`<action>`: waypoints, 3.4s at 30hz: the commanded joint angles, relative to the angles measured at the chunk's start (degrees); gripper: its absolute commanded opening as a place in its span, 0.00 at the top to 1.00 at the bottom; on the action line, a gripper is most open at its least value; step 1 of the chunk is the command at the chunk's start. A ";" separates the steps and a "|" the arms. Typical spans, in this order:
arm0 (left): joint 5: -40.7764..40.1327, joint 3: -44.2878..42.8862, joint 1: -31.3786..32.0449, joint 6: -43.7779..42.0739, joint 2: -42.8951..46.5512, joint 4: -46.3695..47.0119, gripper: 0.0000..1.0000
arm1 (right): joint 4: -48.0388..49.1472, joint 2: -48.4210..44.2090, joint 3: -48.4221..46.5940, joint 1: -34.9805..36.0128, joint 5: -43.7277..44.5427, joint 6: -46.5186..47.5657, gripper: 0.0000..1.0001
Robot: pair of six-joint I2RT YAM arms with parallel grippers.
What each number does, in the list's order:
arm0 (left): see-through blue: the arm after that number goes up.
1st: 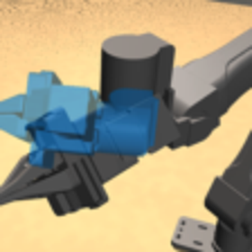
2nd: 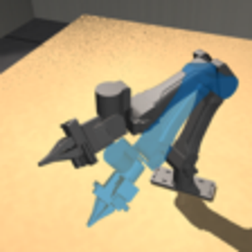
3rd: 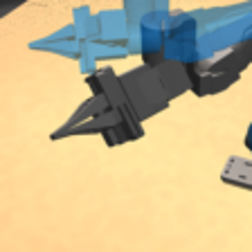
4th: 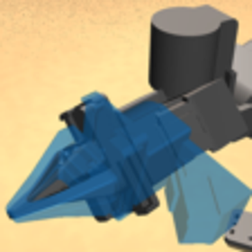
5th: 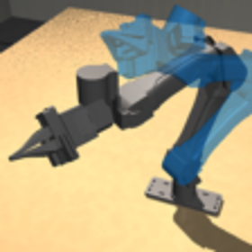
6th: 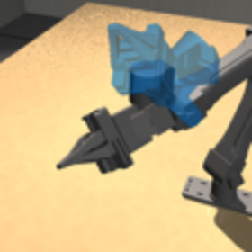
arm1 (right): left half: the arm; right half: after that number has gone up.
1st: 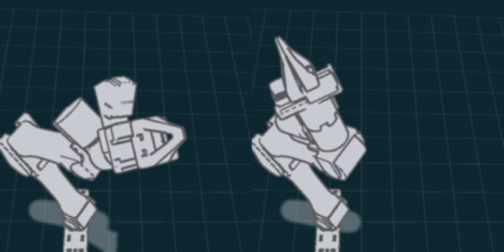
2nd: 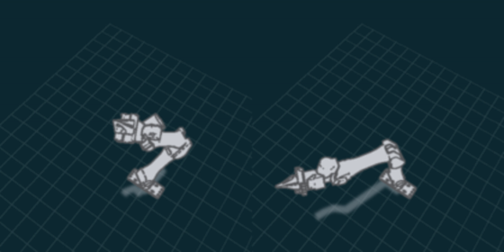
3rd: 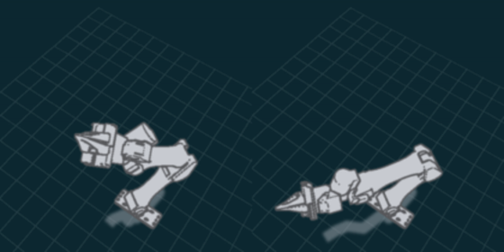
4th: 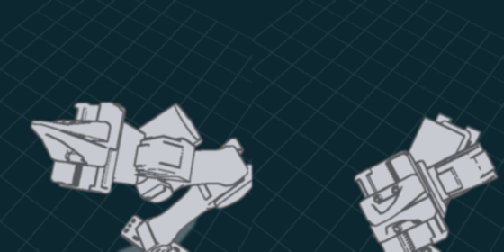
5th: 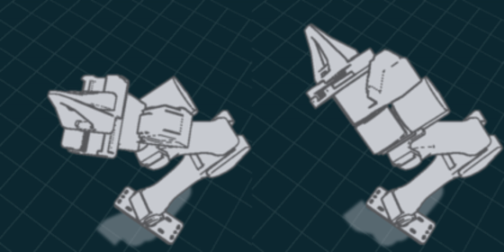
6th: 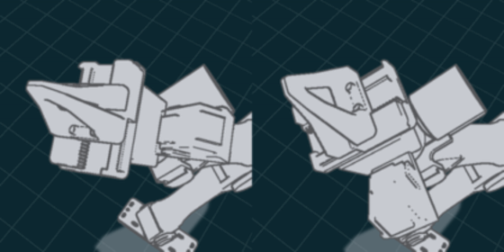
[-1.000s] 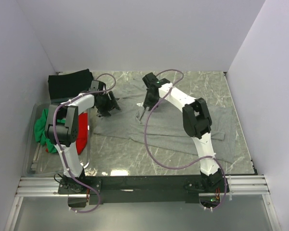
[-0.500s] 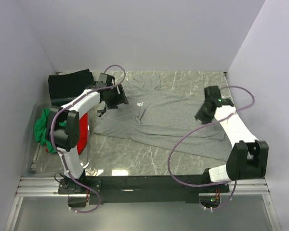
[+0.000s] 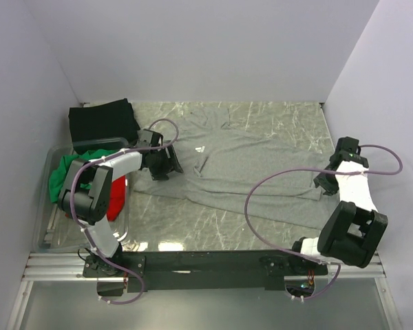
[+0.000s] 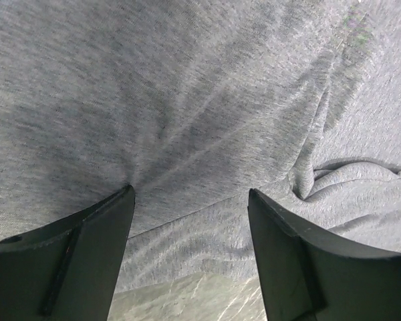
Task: Fold and stack the t-shirts
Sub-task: Fold the tshirt
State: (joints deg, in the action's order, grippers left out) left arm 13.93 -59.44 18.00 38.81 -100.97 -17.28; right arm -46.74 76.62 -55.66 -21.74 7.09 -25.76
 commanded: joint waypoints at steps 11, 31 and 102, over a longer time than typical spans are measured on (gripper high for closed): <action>-7.08 -0.50 0.02 -3.56 -4.59 -2.76 0.23 | 5.34 8.71 -2.00 -6.74 -2.43 1.15 0.58; -5.50 0.64 -2.18 -3.47 -4.32 -3.46 0.23 | 11.49 16.98 -1.82 -7.09 -4.63 0.89 0.71; -5.94 -2.87 -3.15 -3.21 -5.73 -5.93 0.23 | 10.44 14.45 -5.95 -7.44 -5.34 2.91 0.68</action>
State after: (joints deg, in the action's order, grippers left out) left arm 13.02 -63.13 15.66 38.09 -103.53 -19.81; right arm -34.76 95.46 -60.55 -28.56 -0.45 -24.12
